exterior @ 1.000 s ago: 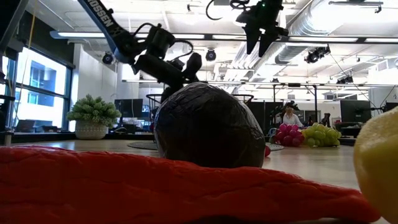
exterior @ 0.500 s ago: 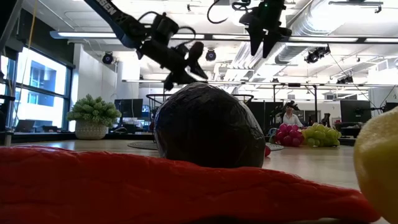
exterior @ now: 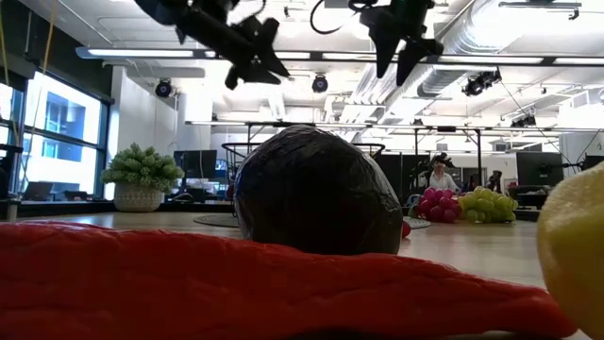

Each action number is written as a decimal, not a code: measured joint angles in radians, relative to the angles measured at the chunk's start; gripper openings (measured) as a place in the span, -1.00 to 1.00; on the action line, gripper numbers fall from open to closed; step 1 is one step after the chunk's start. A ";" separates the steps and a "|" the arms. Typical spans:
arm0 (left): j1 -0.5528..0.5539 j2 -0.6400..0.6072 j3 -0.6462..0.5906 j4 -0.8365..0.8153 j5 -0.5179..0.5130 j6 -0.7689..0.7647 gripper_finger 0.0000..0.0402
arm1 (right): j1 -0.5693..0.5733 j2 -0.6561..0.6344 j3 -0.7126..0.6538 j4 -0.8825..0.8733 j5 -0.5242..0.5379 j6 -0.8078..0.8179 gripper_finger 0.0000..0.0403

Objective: Build produce basket
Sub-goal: Put the right purple plum into the black wire basket

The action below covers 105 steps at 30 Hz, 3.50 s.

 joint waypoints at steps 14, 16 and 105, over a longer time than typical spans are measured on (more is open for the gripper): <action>-0.003 -0.201 0.000 -0.235 -0.005 0.094 -0.27 | 0.130 0.000 0.000 -0.028 -0.042 0.081 0.18; -0.006 -0.221 0.000 -0.266 -0.005 0.094 -0.27 | 0.155 0.000 0.000 -0.026 -0.046 0.067 0.18; -0.526 -0.259 -0.001 -0.573 -0.145 -0.251 -0.27 | 1.185 0.001 -0.661 0.273 -0.112 1.385 0.66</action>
